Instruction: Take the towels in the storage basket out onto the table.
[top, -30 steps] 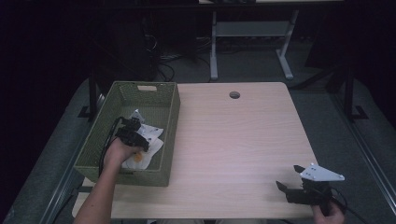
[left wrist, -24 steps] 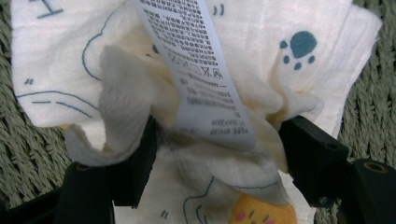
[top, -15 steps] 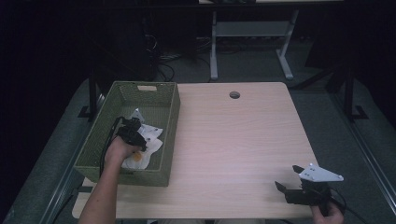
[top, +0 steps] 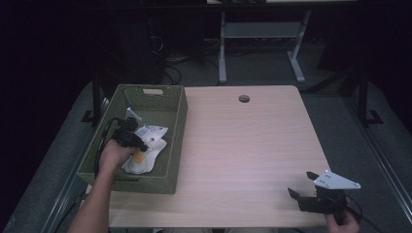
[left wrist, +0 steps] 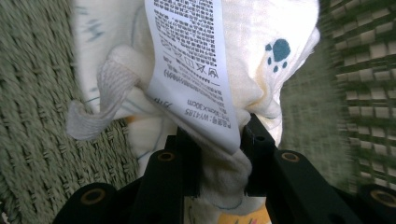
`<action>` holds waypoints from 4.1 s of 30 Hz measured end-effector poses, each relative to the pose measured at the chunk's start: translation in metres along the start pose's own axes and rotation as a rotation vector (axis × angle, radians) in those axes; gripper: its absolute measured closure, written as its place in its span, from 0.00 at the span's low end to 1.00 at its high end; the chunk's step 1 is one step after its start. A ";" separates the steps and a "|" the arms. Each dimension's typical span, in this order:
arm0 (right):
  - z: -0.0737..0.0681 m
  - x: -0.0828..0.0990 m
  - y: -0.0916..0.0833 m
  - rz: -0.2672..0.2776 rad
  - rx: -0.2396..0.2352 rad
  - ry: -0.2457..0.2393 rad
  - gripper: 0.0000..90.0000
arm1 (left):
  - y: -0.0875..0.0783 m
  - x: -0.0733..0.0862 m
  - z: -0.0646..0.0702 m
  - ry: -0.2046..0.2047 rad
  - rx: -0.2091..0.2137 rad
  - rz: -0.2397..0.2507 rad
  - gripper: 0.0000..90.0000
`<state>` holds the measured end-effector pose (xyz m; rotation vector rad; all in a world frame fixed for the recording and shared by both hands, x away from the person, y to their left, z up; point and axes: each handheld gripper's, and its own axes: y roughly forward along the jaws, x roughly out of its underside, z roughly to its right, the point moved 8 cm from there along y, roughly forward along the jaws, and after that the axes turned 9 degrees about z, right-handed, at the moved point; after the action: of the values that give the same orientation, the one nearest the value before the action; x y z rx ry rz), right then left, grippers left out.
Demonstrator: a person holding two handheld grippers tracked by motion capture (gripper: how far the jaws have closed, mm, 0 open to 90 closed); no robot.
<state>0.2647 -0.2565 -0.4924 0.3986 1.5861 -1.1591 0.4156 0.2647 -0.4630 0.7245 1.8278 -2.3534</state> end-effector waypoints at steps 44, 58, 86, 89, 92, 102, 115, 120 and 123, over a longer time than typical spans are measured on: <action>0.006 -0.004 -0.003 0.041 0.041 0.022 0.15 | -0.076 -0.005 0.021 -0.188 0.344 0.556 0.81; 0.002 -0.006 -0.001 0.040 0.037 0.017 0.15 | -0.088 -0.013 0.032 -0.209 0.455 0.637 0.81; 0.002 -0.008 -0.003 0.053 0.054 0.011 0.15 | -0.104 -0.039 0.069 -0.192 0.564 0.719 0.81; 0.001 -0.008 -0.003 0.054 0.051 0.002 0.15 | -0.104 -0.041 0.072 -0.180 0.567 0.717 0.81; 0.001 -0.008 -0.002 0.054 0.052 0.008 0.15 | -0.103 -0.044 0.075 -0.184 0.571 0.715 0.81; 0.003 -0.009 -0.003 0.057 0.054 0.004 0.15 | -0.096 -0.054 0.099 -0.147 0.598 0.697 0.81; 0.003 -0.008 -0.002 0.055 0.052 0.004 0.15 | -0.087 -0.062 0.121 -0.104 0.605 0.678 0.81; 0.003 -0.008 -0.001 0.052 0.047 -0.001 0.15 | -0.085 -0.066 0.135 -0.068 0.612 0.665 0.81; 0.002 -0.009 -0.001 0.055 0.048 -0.004 0.15 | -0.082 -0.068 0.144 -0.049 0.619 0.657 0.81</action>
<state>0.2677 -0.2559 -0.4841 0.4682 1.5364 -1.1573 0.4023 0.1395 -0.3360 1.0905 0.6380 -2.3825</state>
